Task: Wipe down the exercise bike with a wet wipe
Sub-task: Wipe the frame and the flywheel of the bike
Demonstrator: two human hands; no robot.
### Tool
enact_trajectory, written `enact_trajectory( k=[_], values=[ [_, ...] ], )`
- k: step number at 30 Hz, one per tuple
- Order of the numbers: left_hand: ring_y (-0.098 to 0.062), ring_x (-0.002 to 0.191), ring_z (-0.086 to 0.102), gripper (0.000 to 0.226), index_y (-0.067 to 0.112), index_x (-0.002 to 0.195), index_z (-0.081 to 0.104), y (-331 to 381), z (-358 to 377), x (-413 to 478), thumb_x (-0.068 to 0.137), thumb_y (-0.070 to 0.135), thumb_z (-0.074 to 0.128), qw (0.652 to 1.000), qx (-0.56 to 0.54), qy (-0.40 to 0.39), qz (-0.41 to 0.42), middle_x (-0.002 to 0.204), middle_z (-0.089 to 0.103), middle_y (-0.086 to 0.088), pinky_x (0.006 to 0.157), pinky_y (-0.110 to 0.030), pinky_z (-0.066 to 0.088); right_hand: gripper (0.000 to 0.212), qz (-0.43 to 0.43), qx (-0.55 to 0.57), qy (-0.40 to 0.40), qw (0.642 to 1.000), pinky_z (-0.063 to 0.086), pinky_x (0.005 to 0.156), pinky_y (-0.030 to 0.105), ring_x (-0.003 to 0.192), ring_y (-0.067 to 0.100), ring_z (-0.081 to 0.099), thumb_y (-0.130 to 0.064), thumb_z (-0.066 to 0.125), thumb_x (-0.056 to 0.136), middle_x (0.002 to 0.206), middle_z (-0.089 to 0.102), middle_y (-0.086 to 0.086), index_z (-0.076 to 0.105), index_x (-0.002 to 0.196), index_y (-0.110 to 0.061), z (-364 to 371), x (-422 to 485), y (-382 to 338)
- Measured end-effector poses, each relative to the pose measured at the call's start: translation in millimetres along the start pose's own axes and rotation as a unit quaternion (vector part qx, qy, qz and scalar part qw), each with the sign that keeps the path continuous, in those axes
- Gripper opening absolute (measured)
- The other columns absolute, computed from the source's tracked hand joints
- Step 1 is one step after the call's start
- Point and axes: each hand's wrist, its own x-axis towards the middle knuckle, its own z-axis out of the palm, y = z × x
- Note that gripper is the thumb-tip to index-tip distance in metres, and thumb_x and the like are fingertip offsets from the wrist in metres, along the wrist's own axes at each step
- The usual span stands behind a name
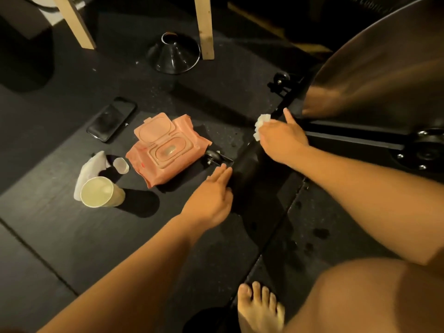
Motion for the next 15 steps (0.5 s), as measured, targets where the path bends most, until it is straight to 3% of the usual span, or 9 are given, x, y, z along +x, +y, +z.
enact_trajectory(
  k=[2, 4, 6, 8, 12, 15],
  values=[
    [-0.018, 0.152, -0.007, 0.064, 0.015, 0.159, 0.007, -2, -5, 7, 0.104, 0.023, 0.037, 0.999, 0.049, 0.004, -0.002, 0.166, -0.002, -0.003, 0.121, -0.036, -0.005, 0.044, -0.038, 0.04, 0.045, 0.997, 0.014, 0.119, 0.05, 0.135, 0.022, 0.04, -0.023, 0.031, 0.101, 0.146, 0.043, 0.01, 0.043, 0.142, -0.01, -7, -17, -28],
    [-0.02, 0.15, -0.019, 0.067, 0.022, 0.158, -0.004, -7, -9, 6, 0.104, 0.038, 0.032, 0.992, 0.127, -0.01, -0.009, 0.165, -0.014, 0.0, 0.119, -0.045, -0.011, 0.047, -0.111, 0.107, 0.1, 0.983, 0.025, 0.116, 0.05, 0.126, 0.027, 0.051, -0.026, 0.032, 0.095, 0.134, 0.057, 0.014, 0.057, 0.13, -0.005, 8, -51, -69],
    [-0.021, 0.147, -0.027, 0.069, 0.027, 0.156, -0.013, -11, -14, 3, 0.103, 0.052, 0.023, 0.98, 0.196, -0.032, -0.01, 0.162, -0.022, 0.001, 0.117, -0.048, -0.016, 0.032, -0.197, 0.18, 0.108, 0.958, 0.032, 0.114, 0.05, 0.12, 0.027, 0.058, -0.022, 0.056, 0.087, 0.119, 0.068, 0.013, 0.071, 0.109, -0.006, 17, -90, -95],
    [-0.02, 0.145, -0.031, 0.07, 0.029, 0.154, -0.016, -12, -20, -2, 0.101, 0.059, 0.017, 0.973, 0.227, -0.047, -0.008, 0.161, -0.026, 0.003, 0.116, -0.049, -0.018, 0.023, -0.211, 0.181, 0.147, 0.949, 0.038, 0.109, 0.051, 0.114, 0.024, 0.062, -0.02, 0.061, 0.083, 0.109, 0.071, 0.008, 0.074, 0.099, -0.01, 17, -88, -77],
    [-0.018, 0.144, -0.032, 0.072, 0.028, 0.155, -0.017, -9, -36, -3, 0.1, 0.061, 0.016, 0.969, 0.245, -0.04, -0.024, 0.161, -0.026, 0.003, 0.114, -0.047, -0.022, 0.022, -0.045, 0.116, 0.106, 0.986, 0.02, 0.114, 0.043, 0.127, 0.021, 0.047, -0.024, 0.054, 0.093, 0.123, 0.064, 0.001, 0.068, 0.11, -0.019, 18, -32, -5],
    [-0.02, 0.141, -0.035, 0.072, 0.028, 0.154, -0.019, -3, -38, 1, 0.1, 0.062, 0.015, 0.965, 0.257, -0.043, -0.028, 0.159, -0.029, 0.003, 0.109, -0.043, -0.025, 0.03, -0.024, 0.108, 0.132, 0.985, 0.022, 0.114, 0.042, 0.133, 0.024, 0.043, -0.023, 0.046, 0.094, 0.13, 0.059, 0.007, 0.064, 0.116, -0.013, 24, -37, -8]
  ],
)
